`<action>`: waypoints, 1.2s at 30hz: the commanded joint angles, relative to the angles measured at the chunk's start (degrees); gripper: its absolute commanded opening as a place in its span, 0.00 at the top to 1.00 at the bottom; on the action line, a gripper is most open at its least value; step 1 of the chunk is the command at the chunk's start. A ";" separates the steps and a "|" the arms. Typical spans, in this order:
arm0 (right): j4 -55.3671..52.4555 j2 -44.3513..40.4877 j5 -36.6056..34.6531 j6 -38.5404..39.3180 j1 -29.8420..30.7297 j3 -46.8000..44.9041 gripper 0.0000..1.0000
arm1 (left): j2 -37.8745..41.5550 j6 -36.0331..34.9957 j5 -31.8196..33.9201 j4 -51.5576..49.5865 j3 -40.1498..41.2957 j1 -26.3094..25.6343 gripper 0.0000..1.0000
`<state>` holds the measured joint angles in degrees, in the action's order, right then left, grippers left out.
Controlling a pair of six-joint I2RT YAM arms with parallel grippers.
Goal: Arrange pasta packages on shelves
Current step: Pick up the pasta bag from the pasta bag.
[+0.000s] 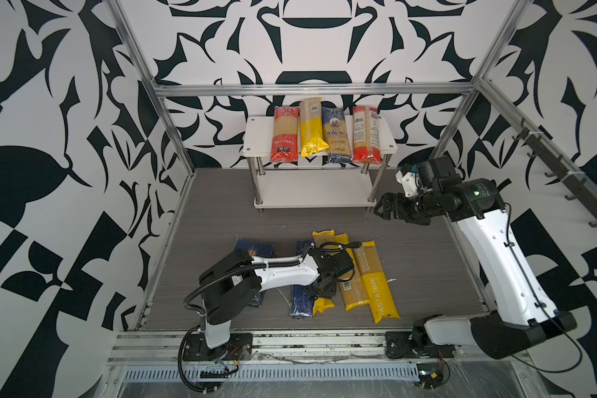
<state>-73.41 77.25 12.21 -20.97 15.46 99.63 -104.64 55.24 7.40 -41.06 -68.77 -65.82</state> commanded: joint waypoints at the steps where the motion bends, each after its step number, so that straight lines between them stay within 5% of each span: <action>1: 2.81 0.41 1.40 -1.13 -0.08 2.86 0.09 | 5.12 -5.47 10.29 -5.33 -1.59 2.20 1.00; 9: 5.77 1.25 2.49 -2.64 -0.17 3.33 0.09 | 13.53 -12.23 13.31 -3.70 -1.75 3.19 1.00; 20: 9.98 7.91 6.92 -4.78 -0.17 8.08 0.11 | 30.56 -16.94 15.09 1.67 8.30 5.10 1.00; 36: 13.72 13.97 12.07 -5.57 -0.17 13.85 0.10 | 50.24 -14.84 18.66 -19.04 3.34 6.62 1.00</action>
<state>-61.89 91.70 21.67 -26.06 15.46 111.07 -57.39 39.55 21.34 -58.04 -61.06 -59.35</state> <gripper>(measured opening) 0.894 0.302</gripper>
